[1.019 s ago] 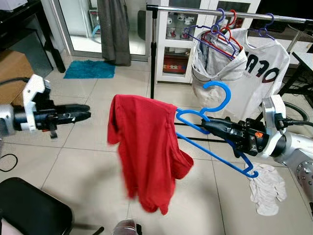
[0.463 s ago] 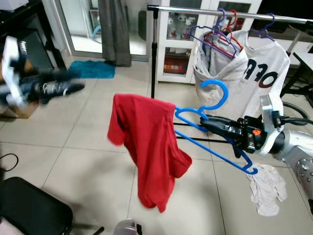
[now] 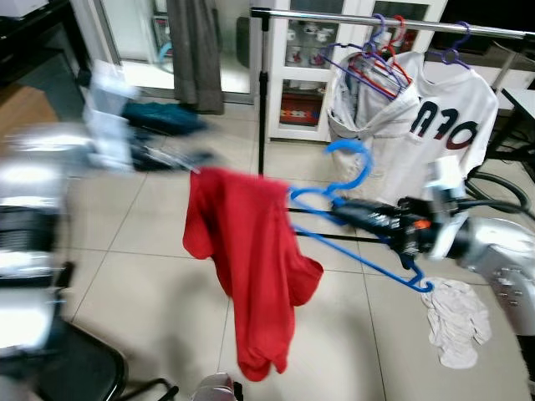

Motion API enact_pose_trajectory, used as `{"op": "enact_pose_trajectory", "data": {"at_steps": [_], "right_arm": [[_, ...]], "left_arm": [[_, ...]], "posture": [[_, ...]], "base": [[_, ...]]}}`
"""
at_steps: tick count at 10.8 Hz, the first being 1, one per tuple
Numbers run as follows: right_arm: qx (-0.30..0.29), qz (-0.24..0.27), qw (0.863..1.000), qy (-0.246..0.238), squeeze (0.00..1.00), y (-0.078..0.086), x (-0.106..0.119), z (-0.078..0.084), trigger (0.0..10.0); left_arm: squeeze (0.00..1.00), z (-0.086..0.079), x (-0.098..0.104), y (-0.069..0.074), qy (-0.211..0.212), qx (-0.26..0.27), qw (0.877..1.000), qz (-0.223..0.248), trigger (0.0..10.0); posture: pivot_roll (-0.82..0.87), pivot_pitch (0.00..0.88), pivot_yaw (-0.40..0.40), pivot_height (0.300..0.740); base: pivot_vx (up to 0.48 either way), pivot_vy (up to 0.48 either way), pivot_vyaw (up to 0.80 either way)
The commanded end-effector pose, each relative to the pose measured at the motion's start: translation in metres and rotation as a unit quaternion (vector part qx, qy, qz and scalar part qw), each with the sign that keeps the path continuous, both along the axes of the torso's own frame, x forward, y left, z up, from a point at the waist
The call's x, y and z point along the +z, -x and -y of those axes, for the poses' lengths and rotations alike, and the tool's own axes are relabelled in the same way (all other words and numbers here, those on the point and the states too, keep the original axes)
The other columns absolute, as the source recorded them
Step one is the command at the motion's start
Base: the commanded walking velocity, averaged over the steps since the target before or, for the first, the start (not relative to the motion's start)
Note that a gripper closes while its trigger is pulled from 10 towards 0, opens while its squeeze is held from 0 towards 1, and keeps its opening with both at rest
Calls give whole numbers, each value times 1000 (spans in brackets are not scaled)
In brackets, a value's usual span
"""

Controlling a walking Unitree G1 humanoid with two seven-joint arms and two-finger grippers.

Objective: Hang hanger

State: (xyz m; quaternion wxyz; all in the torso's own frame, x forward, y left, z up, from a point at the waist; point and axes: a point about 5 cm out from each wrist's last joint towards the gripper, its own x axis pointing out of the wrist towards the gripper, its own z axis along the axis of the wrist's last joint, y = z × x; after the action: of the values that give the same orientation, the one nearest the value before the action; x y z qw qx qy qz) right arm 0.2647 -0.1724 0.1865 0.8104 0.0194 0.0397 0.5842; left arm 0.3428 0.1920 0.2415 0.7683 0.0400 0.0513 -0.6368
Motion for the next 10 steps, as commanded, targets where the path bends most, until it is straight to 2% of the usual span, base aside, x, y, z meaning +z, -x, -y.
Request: {"op": "enact_pose_trajectory", "data": {"at_steps": [1, 3, 4, 5, 6, 7, 8, 9, 10], "right_arm": [[8, 33, 999, 5, 0, 0, 10, -3, 10000], [17, 42, 999, 17, 0, 2, 12, -7, 10000], [21, 45, 999, 22, 0, 3, 12, -8, 10000], [23, 45, 998, 27, 0, 4, 11, -9, 10000], [23, 46, 998, 31, 0, 4, 11, -9, 10000], [26, 47, 998, 32, 0, 5, 11, -9, 10000], [31, 49, 998, 35, 0, 5, 11, -11, 10000], [39, 51, 997, 40, 0, 6, 12, -13, 10000], [41, 53, 997, 42, 0, 6, 13, -14, 10000]], "left_arm": [[0, 7, 8, -1, -25, -23, 999, 15, 10000], [0, 20, -9, -1, -85, -79, 993, -13, 10000], [0, 25, -14, -1, -99, -98, 990, -19, 10000], [0, 30, -11, -1, -88, -112, 989, -28, 10000], [0, 33, -11, -1, -100, -119, 987, -27, 10000], [0, 36, -15, -1, -124, -127, 984, -25, 2627], [0, 39, -20, -2, -147, -135, 980, -23, 0], [0, 44, -23, -2, -167, -148, 975, -19, 0], [0, 49, -21, -3, -163, -155, 974, -18, 0]], "posture": [[77, 0, 26, 740], [71, 0, 34, 740], [66, 0, 40, 740], [66, 0, 40, 740], [64, 0, 43, 740], [62, 0, 44, 740], [60, 0, 45, 740], [56, 0, 47, 740], [56, 0, 47, 740]], "base": [[0, 0, 0], [0, 0, 0], [0, 0, 0], [0, 0, 0], [0, 0, 0], [0, 0, 0], [0, 0, 0], [0, 0, 0], [0, 0, 0]]}}
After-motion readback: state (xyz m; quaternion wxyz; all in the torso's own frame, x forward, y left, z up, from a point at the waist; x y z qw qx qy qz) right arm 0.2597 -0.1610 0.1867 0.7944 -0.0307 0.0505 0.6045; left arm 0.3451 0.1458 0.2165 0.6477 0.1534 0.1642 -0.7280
